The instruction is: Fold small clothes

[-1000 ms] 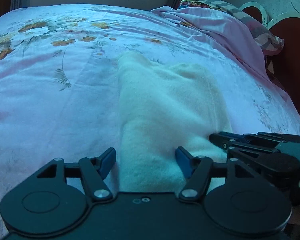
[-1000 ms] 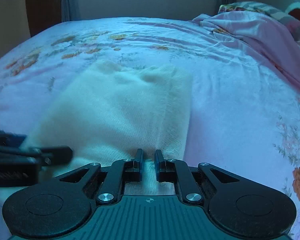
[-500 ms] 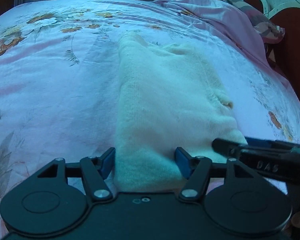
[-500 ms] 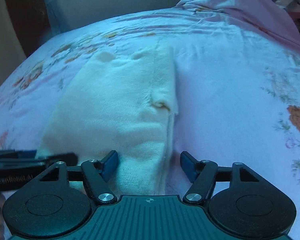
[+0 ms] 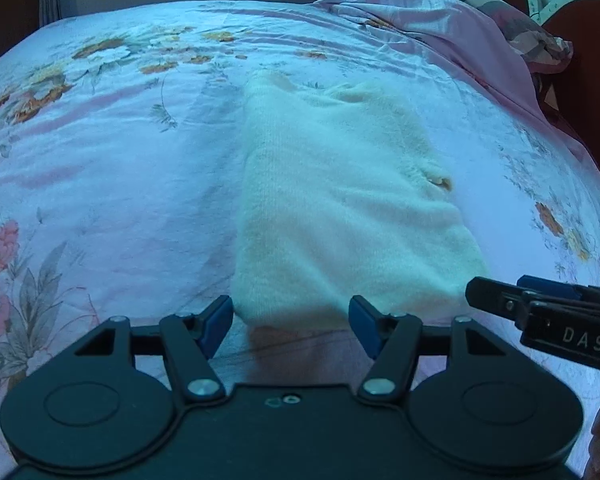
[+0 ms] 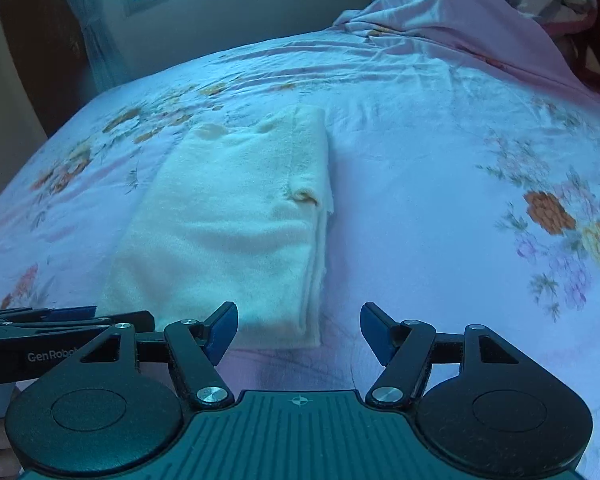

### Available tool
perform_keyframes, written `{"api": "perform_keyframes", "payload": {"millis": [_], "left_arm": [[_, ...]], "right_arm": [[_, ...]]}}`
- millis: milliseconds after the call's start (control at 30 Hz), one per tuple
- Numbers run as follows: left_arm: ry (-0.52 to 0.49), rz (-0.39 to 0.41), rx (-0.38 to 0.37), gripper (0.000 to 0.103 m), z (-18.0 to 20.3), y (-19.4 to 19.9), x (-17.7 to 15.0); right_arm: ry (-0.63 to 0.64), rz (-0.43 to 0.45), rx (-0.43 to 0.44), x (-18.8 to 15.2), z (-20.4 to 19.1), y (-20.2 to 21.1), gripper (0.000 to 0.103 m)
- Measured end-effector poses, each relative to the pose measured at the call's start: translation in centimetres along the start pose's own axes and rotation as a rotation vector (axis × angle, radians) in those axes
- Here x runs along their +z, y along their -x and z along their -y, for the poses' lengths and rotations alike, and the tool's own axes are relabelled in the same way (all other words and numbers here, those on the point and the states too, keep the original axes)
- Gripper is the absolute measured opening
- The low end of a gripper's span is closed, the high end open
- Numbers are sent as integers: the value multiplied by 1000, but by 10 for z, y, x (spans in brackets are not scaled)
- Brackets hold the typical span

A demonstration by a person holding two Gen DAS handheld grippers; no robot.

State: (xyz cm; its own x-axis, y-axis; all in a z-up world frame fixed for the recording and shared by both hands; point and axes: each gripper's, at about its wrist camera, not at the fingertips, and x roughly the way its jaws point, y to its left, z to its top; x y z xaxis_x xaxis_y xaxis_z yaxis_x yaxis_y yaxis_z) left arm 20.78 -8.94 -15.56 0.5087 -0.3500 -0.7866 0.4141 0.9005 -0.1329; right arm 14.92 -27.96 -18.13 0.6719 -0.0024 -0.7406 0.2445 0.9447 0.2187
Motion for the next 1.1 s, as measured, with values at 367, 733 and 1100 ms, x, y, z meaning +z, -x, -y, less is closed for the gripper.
{"api": "perform_keyframes", "payload": {"millis": [367, 733, 1100], "left_arm": [[-28, 60, 25, 62, 5, 34, -7], [66, 61, -46, 63, -25, 34, 2], [106, 24, -79, 64, -40, -42, 68]], "right_arm": [[-71, 29, 51, -9, 0, 33, 67], [-67, 25, 58, -7, 2, 28, 67], [-218, -52, 128, 61, 42, -60, 67]]}}
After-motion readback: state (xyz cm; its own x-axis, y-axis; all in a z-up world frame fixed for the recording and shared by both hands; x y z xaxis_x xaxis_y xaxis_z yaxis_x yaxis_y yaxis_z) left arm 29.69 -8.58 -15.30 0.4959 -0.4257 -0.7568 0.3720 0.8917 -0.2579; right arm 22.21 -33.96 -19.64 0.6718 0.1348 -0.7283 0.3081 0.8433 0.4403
